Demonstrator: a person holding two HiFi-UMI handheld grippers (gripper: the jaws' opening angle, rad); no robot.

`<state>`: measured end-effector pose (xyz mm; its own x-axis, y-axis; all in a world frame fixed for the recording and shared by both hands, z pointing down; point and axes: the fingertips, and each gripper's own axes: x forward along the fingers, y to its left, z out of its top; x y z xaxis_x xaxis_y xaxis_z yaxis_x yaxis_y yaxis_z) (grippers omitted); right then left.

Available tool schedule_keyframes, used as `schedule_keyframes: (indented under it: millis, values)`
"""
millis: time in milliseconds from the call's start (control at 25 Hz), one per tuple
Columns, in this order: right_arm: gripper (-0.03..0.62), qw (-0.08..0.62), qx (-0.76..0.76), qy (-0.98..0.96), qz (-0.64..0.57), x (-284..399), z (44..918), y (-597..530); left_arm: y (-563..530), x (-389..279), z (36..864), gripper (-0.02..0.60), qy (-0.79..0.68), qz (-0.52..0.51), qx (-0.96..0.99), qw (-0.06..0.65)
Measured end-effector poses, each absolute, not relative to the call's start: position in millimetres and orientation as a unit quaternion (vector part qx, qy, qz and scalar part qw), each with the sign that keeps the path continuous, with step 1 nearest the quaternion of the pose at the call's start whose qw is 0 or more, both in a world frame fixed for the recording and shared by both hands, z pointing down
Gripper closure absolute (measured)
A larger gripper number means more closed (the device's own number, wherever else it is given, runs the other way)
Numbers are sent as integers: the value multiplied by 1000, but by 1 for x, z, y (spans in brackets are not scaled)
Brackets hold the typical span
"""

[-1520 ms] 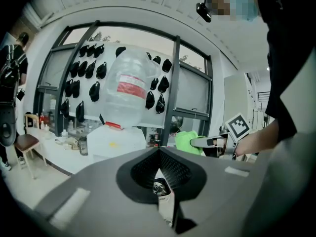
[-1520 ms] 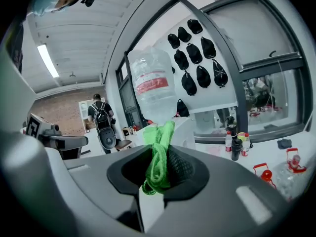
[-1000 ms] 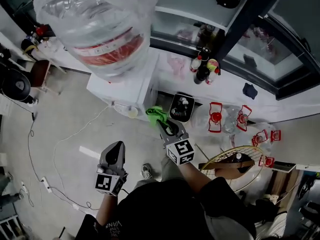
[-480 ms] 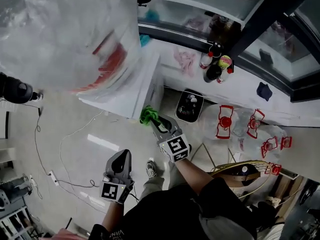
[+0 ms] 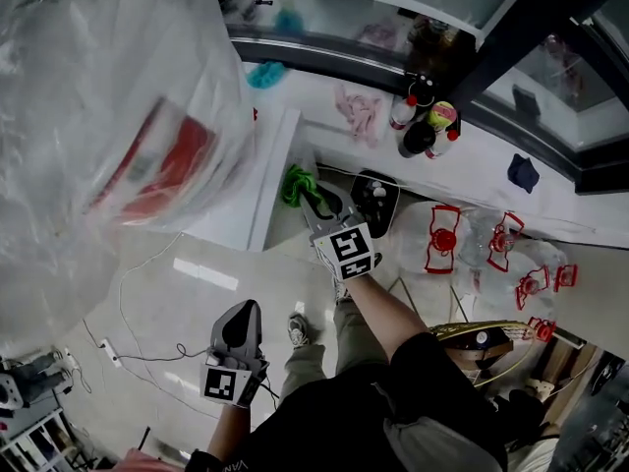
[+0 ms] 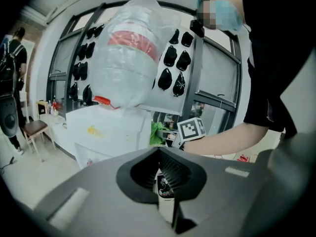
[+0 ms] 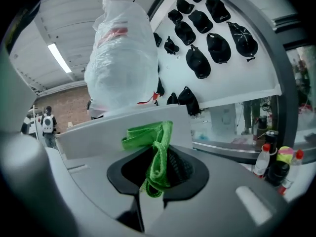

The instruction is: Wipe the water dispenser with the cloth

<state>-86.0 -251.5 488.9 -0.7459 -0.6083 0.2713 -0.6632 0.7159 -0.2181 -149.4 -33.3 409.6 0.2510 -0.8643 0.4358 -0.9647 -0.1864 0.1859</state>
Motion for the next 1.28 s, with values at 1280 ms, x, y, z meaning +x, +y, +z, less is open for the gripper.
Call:
schedule_keyframes:
  millis: [1280]
  values:
    - [510,65,437,-884,154,-40,508,-186,12,-140,425,580,-521,149,812,215]
